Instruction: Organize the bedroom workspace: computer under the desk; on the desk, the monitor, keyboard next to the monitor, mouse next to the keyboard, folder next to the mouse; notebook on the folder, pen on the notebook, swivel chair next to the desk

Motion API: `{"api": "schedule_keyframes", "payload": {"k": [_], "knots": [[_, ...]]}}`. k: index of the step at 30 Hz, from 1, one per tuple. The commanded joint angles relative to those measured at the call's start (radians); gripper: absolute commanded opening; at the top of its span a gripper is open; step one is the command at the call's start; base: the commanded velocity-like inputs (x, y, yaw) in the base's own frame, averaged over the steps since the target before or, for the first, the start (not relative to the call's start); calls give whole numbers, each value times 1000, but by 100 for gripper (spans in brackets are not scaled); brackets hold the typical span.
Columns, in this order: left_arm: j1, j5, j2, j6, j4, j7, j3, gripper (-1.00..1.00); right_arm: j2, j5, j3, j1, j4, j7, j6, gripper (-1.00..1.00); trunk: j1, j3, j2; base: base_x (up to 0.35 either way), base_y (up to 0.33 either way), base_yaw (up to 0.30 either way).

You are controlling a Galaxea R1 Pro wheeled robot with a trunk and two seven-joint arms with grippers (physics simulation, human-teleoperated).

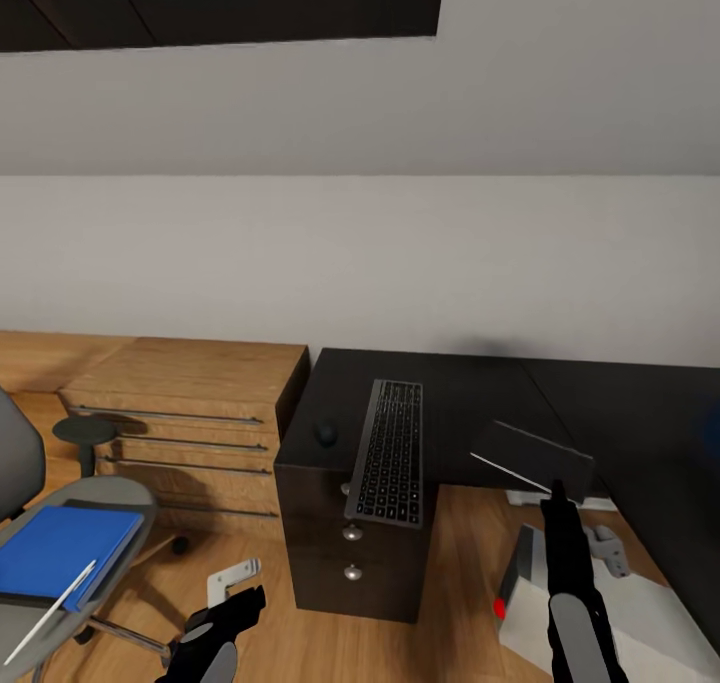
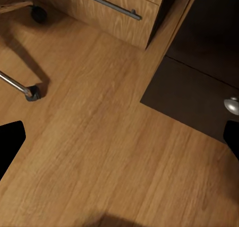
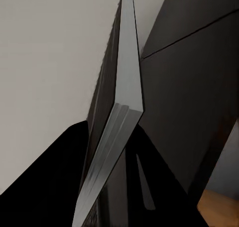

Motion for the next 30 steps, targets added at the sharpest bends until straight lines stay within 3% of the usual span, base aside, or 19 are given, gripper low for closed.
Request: {"api": "schedule_keyframes", "payload": {"k": [1,9,13,30], "knots": [[-1,6,1,2,-2,8,-4,100,1,-10,-1,-1,1,9,1,-100,4,-4,-8,0,0,0],[-1,6,1,2,-2,11,-4,100,1,-11,60,5,14,12,4,-100,35,-29,-64,0,0,0],[-1,7,1,2,-1,12,-5,100,1,-12,77,5,17,11,6,-100,35,-29,-64,0,0,0],[-1,6,0,4,0,7,-10,100,1,-14,85,5,20,10,11,-100,35,-29,-64,0,0,0]]}}
